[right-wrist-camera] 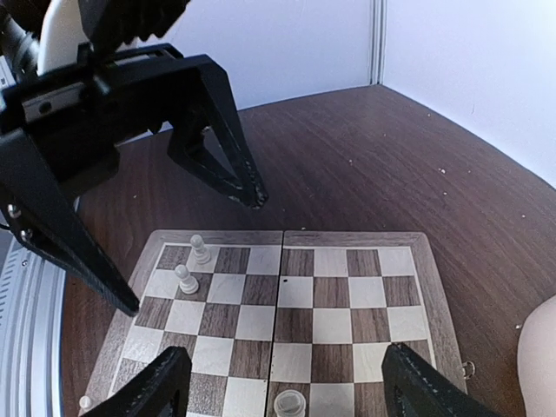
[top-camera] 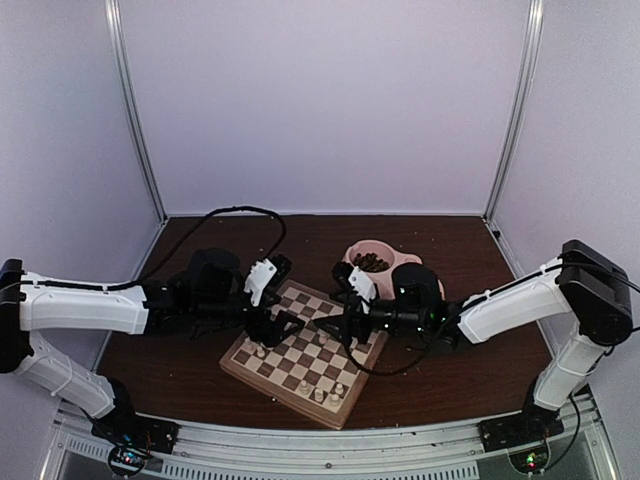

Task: Set up the chess pieces on the board
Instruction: Place the king on the chessboard, then pick up the king from the chessboard.

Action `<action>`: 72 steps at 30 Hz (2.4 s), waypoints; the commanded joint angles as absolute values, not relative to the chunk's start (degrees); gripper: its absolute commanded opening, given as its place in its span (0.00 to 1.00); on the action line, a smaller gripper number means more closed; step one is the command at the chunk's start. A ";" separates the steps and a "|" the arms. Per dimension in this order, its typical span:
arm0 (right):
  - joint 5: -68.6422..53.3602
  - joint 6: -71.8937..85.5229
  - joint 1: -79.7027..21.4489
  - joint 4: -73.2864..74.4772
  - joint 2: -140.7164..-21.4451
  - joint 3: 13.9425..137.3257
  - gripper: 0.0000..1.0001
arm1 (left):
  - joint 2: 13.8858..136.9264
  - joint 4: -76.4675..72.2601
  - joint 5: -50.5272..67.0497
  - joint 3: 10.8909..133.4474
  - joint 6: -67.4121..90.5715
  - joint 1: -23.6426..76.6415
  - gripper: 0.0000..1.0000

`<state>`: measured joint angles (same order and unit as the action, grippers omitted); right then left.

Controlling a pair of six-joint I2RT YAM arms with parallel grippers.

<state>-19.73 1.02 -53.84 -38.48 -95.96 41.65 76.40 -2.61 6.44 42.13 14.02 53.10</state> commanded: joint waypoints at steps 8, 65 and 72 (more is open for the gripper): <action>-15.34 2.13 -53.53 -35.28 -89.04 39.08 0.82 | 74.14 -8.06 1.70 40.59 14.18 53.33 0.98; 29.91 19.50 -42.98 -12.43 -78.01 41.35 1.00 | 105.57 19.83 -8.93 72.40 17.71 61.42 0.46; 24.32 25.91 -43.09 -1.84 -70.16 44.12 1.00 | 105.36 20.62 -9.13 72.90 17.48 61.43 0.45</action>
